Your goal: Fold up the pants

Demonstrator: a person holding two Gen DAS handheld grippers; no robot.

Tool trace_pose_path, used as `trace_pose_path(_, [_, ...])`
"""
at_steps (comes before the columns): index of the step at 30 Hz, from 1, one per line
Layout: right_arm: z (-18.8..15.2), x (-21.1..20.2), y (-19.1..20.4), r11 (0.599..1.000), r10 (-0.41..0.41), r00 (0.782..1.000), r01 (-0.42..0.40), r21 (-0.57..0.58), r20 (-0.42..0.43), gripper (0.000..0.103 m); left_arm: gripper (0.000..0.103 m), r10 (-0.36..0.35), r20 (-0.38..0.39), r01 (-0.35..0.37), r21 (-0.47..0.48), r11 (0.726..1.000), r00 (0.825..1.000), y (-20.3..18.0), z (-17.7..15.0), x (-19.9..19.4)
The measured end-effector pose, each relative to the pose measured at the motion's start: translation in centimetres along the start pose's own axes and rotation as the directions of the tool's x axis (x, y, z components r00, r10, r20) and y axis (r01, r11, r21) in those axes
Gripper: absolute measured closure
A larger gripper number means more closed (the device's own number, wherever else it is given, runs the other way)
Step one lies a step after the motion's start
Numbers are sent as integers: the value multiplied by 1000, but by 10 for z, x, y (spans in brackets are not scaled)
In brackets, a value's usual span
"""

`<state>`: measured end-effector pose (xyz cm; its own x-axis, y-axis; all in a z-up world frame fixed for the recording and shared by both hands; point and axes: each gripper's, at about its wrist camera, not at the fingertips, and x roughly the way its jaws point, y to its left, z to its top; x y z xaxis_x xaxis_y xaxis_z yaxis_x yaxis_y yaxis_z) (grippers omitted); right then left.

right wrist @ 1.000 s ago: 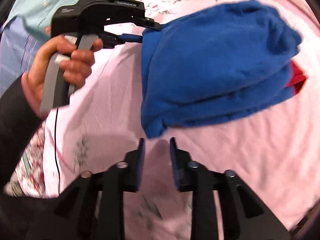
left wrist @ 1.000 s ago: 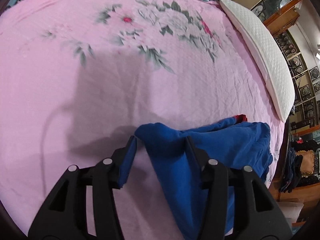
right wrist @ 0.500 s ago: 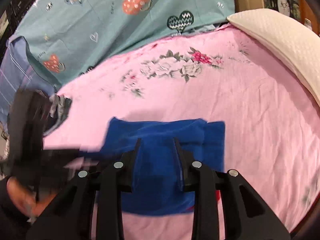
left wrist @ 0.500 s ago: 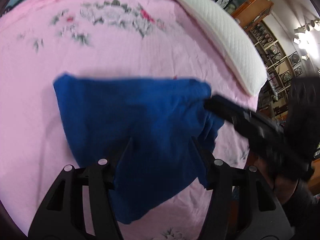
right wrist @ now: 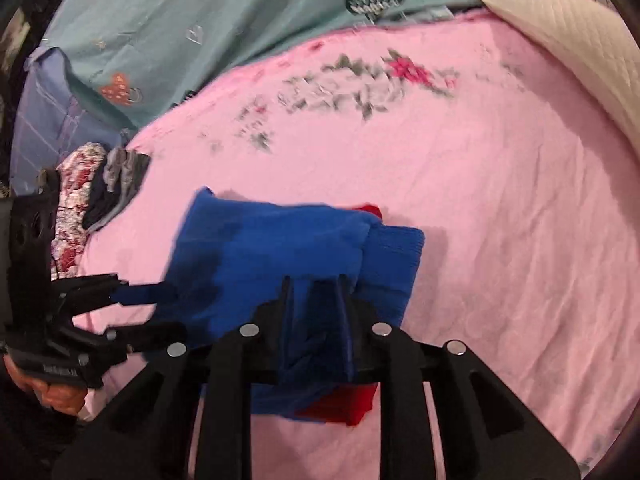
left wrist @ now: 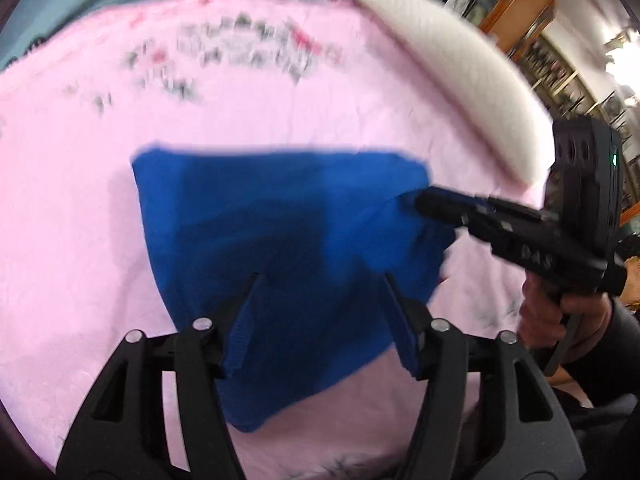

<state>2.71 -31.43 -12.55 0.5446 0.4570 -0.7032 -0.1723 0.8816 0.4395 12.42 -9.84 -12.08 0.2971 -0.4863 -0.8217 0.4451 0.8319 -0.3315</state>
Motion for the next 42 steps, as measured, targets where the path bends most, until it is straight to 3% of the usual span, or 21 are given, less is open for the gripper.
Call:
trace_pose_path(2, [-5,-12,6,998,50,999,-50,-23,2,81,34,3,11,-3,17,1000,1000,-6,-3,-6])
trace_pose_path(4, [-13,-12,8,997,67,997,-68,-40,-31,81,34,16,-32,-15,30,999,999,-7,-12,4])
trace_pose_path(6, [-27,2,5,998,39,995,-44,-53,-95,81,34,45,-98,-43,23,999,994,-3,-25,23])
trace_pose_path(8, [-44,21,-4,998,27,987,-35,-51,-158,82,34,59,-96,-56,41,998,994,0,-36,33])
trace_pose_path(13, [-44,18,-2,997,27,989,-37,-65,-147,81,33,98,-118,-88,88,992,988,-4,-29,36])
trace_pose_path(15, [-38,7,1,997,34,990,-43,-59,-137,78,33,87,-117,-80,59,995,989,0,-19,24])
trace_pose_path(17, [-34,-9,-1,999,34,995,-38,-39,-95,74,28,95,-63,-95,12,995,993,9,-14,1])
trace_pose_path(20, [-26,-27,4,997,65,997,-67,-39,-52,74,23,120,-39,-124,-112,986,992,40,-14,-18])
trace_pose_path(24, [-22,-18,41,976,89,992,-104,-192,-86,74,23,180,-70,-193,-295,936,981,93,-31,-33])
trace_pose_path(28, [-34,8,97,886,6,991,-67,-459,-132,67,21,225,-93,-243,-388,889,970,118,-48,-41])
trace_pose_path(31, [-54,28,140,757,-21,989,-81,-648,-148,65,20,227,-105,-250,-439,863,968,130,-60,-43])
trace_pose_path(34, [-69,44,162,647,-64,988,-64,-759,-138,62,20,211,-105,-236,-479,846,972,141,-73,-45])
trace_pose_path(39, [-99,68,184,404,-157,981,-39,-914,-111,58,20,172,-86,-192,-507,841,981,148,-86,-46])
trace_pose_path(42, [-107,82,184,356,-209,973,-15,-934,-96,58,20,159,-72,-173,-509,843,985,147,-90,-47])
